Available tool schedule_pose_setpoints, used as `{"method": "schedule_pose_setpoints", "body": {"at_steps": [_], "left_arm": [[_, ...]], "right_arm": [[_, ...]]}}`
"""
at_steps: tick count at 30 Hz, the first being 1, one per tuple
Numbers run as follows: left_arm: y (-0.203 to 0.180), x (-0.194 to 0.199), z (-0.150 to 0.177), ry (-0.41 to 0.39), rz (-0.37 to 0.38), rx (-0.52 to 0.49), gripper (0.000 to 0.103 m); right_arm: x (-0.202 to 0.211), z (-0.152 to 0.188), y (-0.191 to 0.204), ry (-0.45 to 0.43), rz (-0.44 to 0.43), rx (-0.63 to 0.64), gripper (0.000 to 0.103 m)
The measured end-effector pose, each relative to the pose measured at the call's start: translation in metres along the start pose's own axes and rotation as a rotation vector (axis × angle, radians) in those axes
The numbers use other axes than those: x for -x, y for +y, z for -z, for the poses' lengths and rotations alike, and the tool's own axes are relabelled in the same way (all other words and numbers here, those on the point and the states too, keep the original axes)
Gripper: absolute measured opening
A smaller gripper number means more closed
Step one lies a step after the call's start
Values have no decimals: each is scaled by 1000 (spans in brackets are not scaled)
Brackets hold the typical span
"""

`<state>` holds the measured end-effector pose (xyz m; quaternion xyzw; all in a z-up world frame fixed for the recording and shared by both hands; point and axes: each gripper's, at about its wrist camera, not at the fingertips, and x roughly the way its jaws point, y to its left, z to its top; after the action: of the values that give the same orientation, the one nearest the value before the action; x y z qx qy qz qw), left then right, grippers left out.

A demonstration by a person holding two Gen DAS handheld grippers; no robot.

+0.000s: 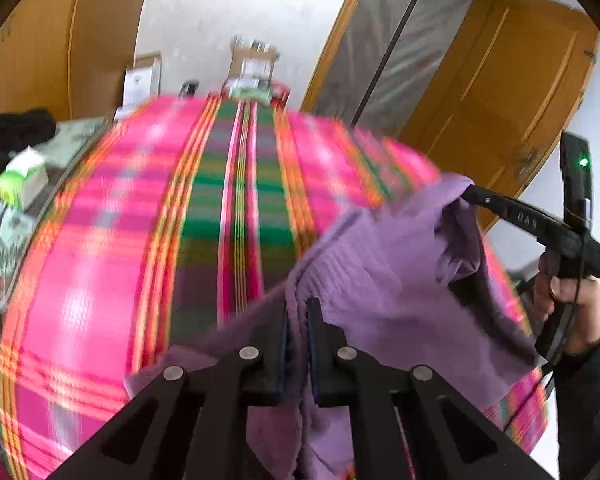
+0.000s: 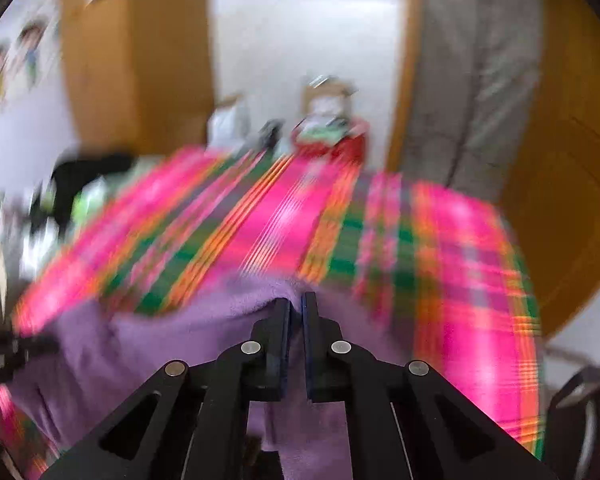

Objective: Fold clothes

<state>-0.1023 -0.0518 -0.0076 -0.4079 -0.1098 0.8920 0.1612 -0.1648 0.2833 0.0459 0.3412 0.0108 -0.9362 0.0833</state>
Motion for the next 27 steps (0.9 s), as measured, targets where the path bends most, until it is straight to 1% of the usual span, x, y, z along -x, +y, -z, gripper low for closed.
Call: {"method": "schedule_pose_setpoints", "body": {"at_steps": [1, 2, 4, 5, 6, 8, 9, 10, 11, 12, 13, 14, 15, 16, 17, 18, 20, 23, 25, 27], "left_arm": [[-2, 14, -7, -46, 13, -12, 9], [-5, 25, -7, -75, 29, -22, 9], [-9, 48, -8, -132, 61, -41, 9], [-11, 57, -2, -148, 87, -49, 9], [-13, 63, 5, -149, 111, -54, 9], [-15, 66, 23, -135, 156, -62, 9], [-15, 68, 35, -118, 171, -61, 9], [-16, 70, 47, -101, 186, -60, 9], [-16, 72, 59, -84, 200, -59, 9], [-15, 72, 66, -72, 197, -62, 9], [-13, 71, 73, -60, 193, -65, 9], [-13, 72, 83, -44, 190, -67, 9], [-14, 71, 90, -28, 200, -65, 9], [-14, 69, 96, -12, 209, -64, 9], [-15, 71, 102, 5, 222, -78, 9], [-15, 72, 109, 22, 234, -91, 9], [-17, 70, 118, 58, 240, -106, 9], [-15, 65, 131, 116, 233, -100, 10], [-13, 64, 130, 119, 225, -84, 10], [-7, 73, 126, 97, 204, -69, 11]], "right_arm": [[11, -6, -14, -29, 13, -47, 3], [27, -11, -31, -66, 38, -96, 2], [57, -13, -61, -112, 105, -163, 2], [71, -8, -78, -119, 126, -190, 2], [80, 0, -90, -112, 148, -205, 2], [88, 22, -107, -66, 190, -216, 3], [87, 35, -112, -34, 186, -215, 3], [84, 50, -113, 2, 171, -211, 6], [79, 59, -110, 25, 164, -200, 7], [75, 68, -106, 45, 157, -185, 8], [71, 68, -94, 44, 139, -148, 12], [67, 68, -83, 44, 122, -111, 21], [63, 69, -72, 43, 104, -74, 27], [59, 69, -61, 43, 87, -36, 38], [55, 69, -49, 42, 69, 1, 42], [51, 69, -38, 41, 53, 39, 43], [41, 62, -12, 37, 34, 129, 52], [18, 52, 28, 43, -8, 298, 55], [3, 48, 50, 49, -12, 419, 58], [-15, 45, 63, 90, -6, 519, 59]]}}
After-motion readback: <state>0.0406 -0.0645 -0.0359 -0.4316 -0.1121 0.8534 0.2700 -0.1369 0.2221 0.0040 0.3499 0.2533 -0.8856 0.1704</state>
